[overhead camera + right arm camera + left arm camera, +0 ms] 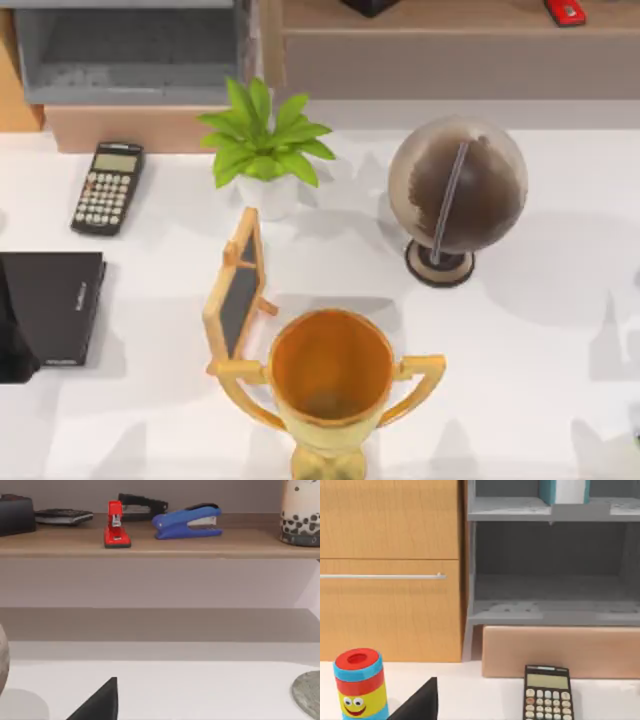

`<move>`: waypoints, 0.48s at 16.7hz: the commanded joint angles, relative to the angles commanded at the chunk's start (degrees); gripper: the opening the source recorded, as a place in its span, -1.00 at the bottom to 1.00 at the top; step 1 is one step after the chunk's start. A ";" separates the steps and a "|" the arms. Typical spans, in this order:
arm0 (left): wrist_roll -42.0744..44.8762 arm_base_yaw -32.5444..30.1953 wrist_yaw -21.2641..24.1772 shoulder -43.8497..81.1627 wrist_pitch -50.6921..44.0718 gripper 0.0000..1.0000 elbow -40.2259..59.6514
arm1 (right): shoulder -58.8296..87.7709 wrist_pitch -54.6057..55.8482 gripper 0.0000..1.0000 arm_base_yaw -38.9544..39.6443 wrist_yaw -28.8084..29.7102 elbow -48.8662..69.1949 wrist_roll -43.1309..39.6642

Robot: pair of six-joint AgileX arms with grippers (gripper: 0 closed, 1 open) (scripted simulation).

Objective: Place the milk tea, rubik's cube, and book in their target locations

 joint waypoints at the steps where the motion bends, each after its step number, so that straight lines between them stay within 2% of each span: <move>1: 0.00 0.00 0.00 0.00 0.00 1.00 0.00 | 0.00 0.00 1.00 0.00 0.00 0.00 0.00; 5: 0.00 0.00 0.00 0.00 0.00 1.00 0.00 | 3.66 2.40 1.00 -1.19 -0.83 3.00 -0.02; 8: 0.00 0.00 0.00 0.00 0.00 1.00 0.00 | 12.80 7.47 1.00 -3.62 -2.86 9.39 0.02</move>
